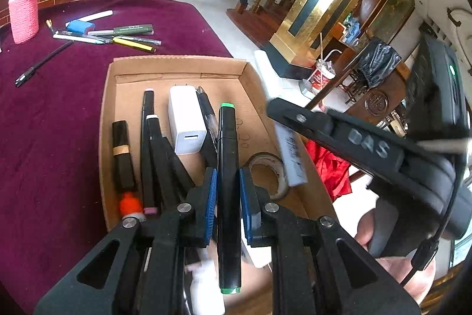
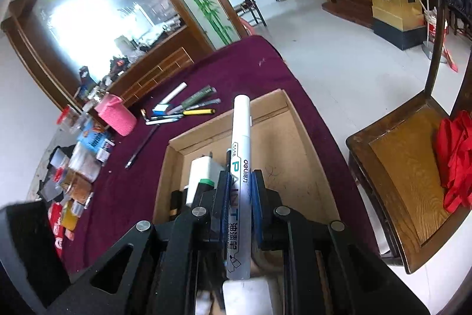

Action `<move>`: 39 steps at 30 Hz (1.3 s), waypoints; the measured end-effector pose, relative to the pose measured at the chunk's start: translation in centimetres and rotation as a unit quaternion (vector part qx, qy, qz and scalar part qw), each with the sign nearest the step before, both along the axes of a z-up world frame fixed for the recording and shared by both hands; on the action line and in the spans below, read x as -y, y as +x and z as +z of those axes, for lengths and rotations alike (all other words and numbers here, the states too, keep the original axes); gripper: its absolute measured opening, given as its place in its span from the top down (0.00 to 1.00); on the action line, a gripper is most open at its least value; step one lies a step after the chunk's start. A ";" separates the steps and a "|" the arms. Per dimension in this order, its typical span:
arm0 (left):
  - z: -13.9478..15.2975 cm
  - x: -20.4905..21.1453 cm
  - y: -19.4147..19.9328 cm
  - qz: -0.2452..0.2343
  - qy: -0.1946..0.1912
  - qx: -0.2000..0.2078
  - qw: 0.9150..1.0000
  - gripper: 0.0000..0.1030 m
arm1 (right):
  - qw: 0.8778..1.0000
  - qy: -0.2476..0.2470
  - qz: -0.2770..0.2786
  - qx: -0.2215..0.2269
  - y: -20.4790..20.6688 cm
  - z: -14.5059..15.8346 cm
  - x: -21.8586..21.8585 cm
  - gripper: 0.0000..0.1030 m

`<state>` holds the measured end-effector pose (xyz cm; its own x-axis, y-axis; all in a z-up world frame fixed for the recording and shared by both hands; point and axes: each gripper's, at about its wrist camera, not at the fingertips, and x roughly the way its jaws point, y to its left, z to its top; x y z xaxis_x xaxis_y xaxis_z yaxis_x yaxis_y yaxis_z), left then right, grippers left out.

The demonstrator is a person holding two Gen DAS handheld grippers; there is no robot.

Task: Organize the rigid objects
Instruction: 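Carry the white paint marker to the tray with the right tool while the left tool carries the green-capped marker, then lower both markers into the tray and open both tools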

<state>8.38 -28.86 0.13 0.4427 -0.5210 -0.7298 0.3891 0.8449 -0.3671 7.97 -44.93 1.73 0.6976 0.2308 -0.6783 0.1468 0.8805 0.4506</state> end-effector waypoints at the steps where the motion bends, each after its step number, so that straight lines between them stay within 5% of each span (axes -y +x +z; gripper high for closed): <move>1: -0.4 0.2 0.1 0.001 0.003 0.000 1.000 0.88 | 1.000 0.000 -0.003 -0.003 0.4 -0.3 0.1 0.88; 15: -1.6 2.2 -0.1 -0.002 0.047 0.026 0.999 0.88 | 0.998 -0.057 0.009 -0.034 2.0 -2.4 -0.2 0.88; 39: -1.3 2.6 -0.7 0.002 0.064 0.043 0.997 0.88 | 0.997 -0.061 0.013 -0.044 2.0 -2.8 -0.6 0.88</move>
